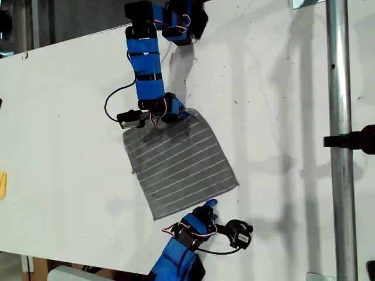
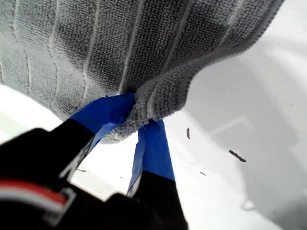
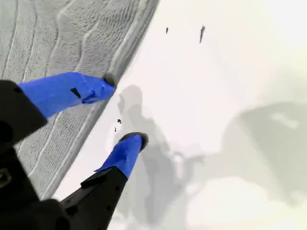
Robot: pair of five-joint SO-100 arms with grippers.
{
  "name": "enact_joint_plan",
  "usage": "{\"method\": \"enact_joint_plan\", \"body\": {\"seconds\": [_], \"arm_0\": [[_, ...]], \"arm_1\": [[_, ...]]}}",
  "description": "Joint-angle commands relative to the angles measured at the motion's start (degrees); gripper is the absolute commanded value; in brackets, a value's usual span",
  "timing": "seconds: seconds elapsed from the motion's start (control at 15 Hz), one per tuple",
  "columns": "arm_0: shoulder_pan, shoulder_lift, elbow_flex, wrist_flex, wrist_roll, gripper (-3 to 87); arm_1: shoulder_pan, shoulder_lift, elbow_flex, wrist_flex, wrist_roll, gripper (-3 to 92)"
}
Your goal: Grasp corners of a towel and fold twice.
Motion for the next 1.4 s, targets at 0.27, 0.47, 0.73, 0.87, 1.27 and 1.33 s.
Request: {"method": "enact_joint_plan", "body": {"seconds": [0.27, 0.47, 0.73, 0.87, 1.27, 1.33], "arm_0": [[-1.58, -2.37, -22.94, 10.63, 5.45, 23.6], [-1.32, -20.65, -40.87, 13.97, 8.79, 24.4], [-0.53, -41.04, -59.50, 18.19, 9.49, 25.9], [-1.14, -46.05, -60.73, 16.79, 9.32, 26.4], [-1.32, -48.08, -48.16, -0.18, 6.42, -2.8], [-1.23, -46.67, -47.64, 0.53, 6.33, -2.8]], "arm_1": [[0.35, 3.08, -0.79, -1.05, -0.53, -0.2], [0.53, 3.16, -0.79, -0.97, -0.70, -0.2], [0.26, 3.25, -0.70, -0.88, -0.79, -0.2], [0.09, 3.25, -0.62, -0.79, -0.62, -0.2], [-0.18, 5.80, 2.64, -1.23, -0.18, -0.2], [-0.09, 6.06, 3.16, -1.85, -0.18, -0.2]]}}
